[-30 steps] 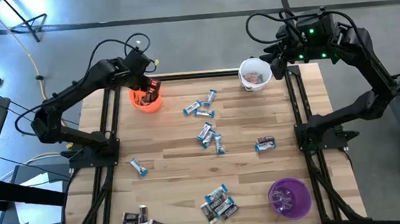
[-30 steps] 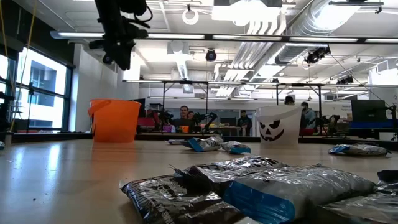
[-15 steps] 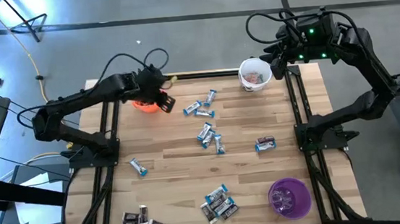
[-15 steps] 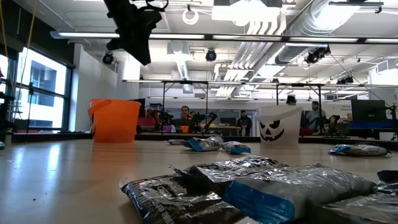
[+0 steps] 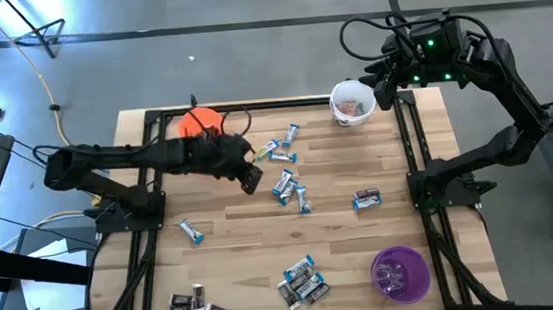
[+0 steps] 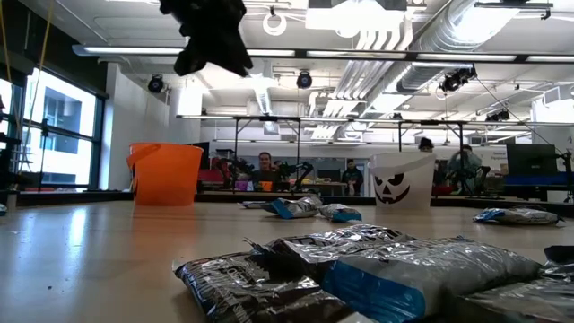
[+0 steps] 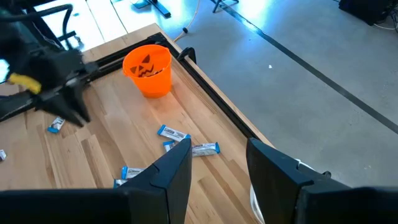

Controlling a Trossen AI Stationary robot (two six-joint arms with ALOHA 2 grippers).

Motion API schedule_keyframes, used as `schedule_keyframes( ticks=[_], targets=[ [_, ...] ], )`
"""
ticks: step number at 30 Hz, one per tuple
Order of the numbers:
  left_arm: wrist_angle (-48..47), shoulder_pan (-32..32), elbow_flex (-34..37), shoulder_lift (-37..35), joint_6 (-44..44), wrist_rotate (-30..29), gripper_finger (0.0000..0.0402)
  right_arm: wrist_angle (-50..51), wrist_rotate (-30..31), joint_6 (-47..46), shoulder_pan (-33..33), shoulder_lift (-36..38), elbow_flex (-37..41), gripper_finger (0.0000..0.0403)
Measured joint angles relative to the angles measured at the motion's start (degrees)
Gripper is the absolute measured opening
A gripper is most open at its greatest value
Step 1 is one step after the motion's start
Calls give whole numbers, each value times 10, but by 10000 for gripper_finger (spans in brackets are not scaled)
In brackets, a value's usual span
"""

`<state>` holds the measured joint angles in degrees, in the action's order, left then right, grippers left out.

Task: Sort candy
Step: Put the brown chocolate into the orange bucket

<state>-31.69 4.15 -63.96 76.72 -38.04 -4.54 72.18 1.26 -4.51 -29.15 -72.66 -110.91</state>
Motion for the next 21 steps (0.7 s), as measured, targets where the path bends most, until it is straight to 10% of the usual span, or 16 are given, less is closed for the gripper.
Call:
schedule_keyframes(
  ticks=[21],
  targets=[
    [270, -68, 31, 163, -167, 53, 58, 0, 0, 0, 0, 0, 0, 149]
  ],
)
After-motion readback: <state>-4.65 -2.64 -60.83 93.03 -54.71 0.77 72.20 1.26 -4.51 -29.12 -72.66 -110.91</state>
